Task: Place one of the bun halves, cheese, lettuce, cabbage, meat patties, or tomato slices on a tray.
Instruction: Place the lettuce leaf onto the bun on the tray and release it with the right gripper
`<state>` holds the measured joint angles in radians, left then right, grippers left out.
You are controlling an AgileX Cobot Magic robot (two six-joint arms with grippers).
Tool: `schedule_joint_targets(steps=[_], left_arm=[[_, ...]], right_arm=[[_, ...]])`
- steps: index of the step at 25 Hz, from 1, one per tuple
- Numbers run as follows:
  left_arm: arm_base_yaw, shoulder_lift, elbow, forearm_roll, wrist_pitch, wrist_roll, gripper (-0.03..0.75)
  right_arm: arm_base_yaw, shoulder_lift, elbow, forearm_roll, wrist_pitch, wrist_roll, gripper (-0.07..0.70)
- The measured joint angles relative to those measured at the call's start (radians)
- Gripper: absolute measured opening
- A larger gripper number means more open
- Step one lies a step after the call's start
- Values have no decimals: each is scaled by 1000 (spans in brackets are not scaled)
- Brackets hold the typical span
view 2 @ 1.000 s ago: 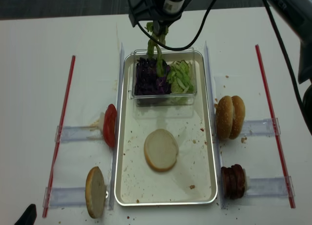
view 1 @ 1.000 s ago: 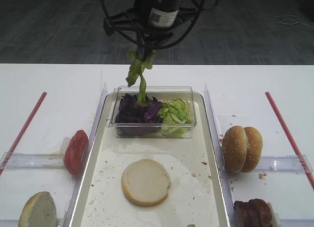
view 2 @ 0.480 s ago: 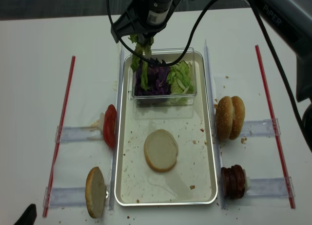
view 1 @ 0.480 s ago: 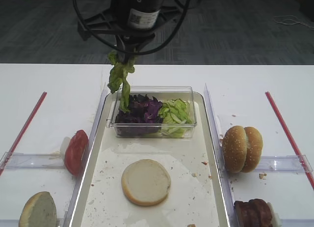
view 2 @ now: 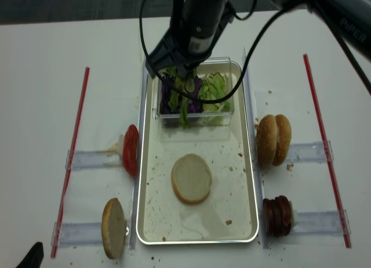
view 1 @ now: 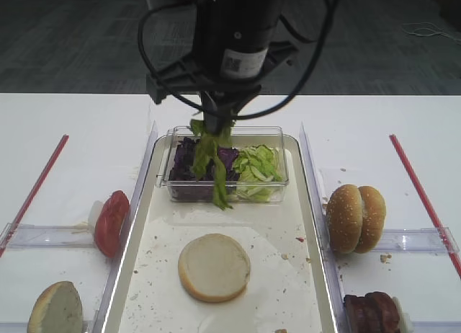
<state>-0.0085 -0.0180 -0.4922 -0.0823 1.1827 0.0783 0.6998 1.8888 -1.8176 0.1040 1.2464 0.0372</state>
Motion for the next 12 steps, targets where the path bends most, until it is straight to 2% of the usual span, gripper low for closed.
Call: schedule_joint_targets(steps=[7, 12], left_arm=[[0, 0, 0, 0, 0, 0, 561], [0, 0, 0, 0, 0, 0, 561]], right_arm=[[60, -81, 201, -2, -3, 0, 68], [137, -90, 270, -2, -8, 0, 68]])
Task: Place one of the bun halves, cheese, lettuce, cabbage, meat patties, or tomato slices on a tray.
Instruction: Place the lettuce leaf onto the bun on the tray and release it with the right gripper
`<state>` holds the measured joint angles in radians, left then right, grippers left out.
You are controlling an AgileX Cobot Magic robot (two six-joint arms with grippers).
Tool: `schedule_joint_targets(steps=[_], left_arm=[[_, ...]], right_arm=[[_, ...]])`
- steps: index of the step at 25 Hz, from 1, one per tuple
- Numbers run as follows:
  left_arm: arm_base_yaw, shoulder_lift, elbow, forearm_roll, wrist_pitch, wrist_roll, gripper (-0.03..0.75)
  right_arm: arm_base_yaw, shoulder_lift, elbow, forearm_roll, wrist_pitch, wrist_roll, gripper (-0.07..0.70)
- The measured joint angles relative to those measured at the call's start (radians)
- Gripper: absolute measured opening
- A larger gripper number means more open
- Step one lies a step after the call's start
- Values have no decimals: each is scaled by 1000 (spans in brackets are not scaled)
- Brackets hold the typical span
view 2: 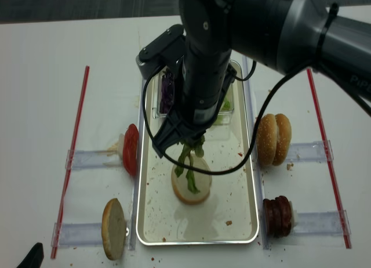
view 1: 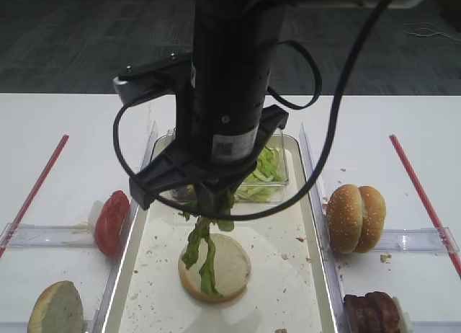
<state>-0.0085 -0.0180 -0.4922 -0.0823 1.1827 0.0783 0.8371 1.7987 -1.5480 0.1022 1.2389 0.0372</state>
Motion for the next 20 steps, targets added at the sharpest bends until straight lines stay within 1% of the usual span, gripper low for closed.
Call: schedule_joint_targets(steps=[4, 11, 14, 18, 20], left_arm=[[0, 0, 0, 0, 0, 0, 561], [0, 0, 0, 0, 0, 0, 561], [0, 0, 0, 0, 0, 0, 561], [0, 0, 0, 0, 0, 0, 561], [0, 0, 0, 0, 0, 0, 561]], right_arm=[[28, 0, 36, 0, -2, 0, 68], [28, 2, 42, -5, -16, 0, 68], [28, 14, 42, -5, -30, 0, 68], [28, 48, 42, -11, -62, 0, 67], [28, 71, 42, -16, -67, 0, 67]])
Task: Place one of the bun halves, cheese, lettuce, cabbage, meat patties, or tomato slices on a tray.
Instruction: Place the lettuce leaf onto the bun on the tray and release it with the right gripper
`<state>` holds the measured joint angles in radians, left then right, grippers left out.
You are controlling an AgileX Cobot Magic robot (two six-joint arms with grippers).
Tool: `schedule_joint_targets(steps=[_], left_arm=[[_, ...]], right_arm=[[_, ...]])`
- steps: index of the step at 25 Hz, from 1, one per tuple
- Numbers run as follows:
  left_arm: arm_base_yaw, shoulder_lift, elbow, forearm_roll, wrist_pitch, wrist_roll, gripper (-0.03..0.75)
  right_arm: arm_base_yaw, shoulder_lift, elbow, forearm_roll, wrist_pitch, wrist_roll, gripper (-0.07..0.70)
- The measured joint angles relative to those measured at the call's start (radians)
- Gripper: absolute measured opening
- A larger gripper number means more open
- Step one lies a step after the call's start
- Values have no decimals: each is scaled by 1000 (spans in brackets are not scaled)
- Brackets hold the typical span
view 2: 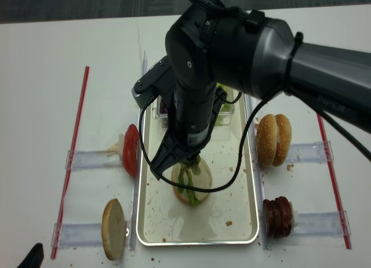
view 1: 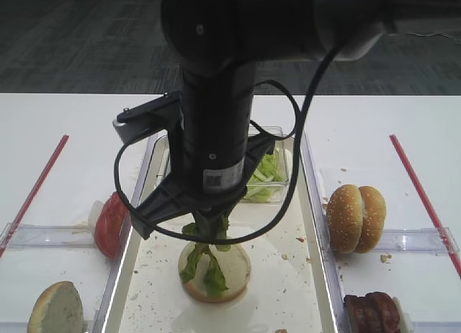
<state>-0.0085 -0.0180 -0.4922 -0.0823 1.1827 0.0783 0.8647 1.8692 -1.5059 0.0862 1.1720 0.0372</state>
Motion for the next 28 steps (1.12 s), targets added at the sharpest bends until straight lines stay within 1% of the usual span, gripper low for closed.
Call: schedule_joint_targets(steps=[6, 10, 13, 28], left_arm=[[0, 0, 0, 0, 0, 0, 561], [0, 0, 0, 0, 0, 0, 561], [0, 0, 0, 0, 0, 0, 561], [0, 0, 0, 0, 0, 0, 561]], right_arm=[[0, 84, 0, -42, -16, 0, 67], [0, 123, 0, -42, -21, 0, 67], [0, 139, 0, -42, -35, -2, 67], [0, 173, 0, 5, -33, -16, 67]])
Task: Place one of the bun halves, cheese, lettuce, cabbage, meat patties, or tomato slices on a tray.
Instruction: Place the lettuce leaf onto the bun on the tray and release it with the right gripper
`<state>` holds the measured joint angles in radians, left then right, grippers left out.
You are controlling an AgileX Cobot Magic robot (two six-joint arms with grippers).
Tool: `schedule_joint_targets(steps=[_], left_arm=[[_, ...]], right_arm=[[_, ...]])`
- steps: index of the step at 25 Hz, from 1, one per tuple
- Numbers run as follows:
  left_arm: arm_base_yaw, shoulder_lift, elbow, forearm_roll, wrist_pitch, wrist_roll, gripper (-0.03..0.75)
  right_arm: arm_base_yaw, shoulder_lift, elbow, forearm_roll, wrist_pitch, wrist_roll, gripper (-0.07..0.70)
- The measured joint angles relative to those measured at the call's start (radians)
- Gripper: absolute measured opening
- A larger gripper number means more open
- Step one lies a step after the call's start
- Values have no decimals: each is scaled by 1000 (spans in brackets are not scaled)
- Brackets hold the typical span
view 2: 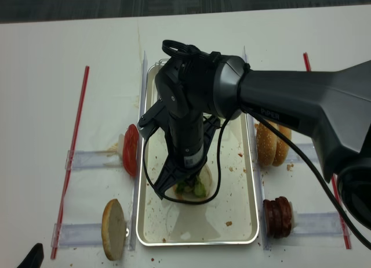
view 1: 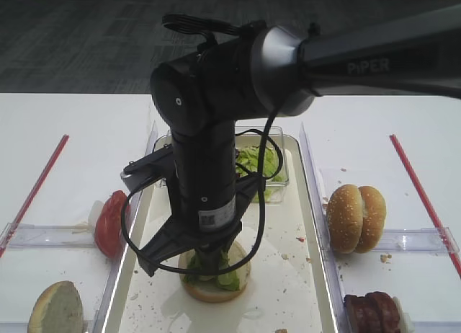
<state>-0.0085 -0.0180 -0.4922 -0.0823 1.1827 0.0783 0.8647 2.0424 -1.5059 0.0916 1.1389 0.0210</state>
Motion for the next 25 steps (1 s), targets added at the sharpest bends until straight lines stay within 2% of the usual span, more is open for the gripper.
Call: schedule_joint_targets(steps=[7, 10, 18, 25], left_arm=[[0, 0, 0, 0, 0, 0, 561], [0, 0, 0, 0, 0, 0, 561], [0, 0, 0, 0, 0, 0, 561], [0, 0, 0, 0, 0, 0, 561]], right_arm=[[0, 0, 0, 4, 0, -7, 72], [0, 0, 0, 5, 0, -21, 114], [0, 0, 0, 6, -6, -21, 302], [0, 0, 0, 8, -26, -21, 586]])
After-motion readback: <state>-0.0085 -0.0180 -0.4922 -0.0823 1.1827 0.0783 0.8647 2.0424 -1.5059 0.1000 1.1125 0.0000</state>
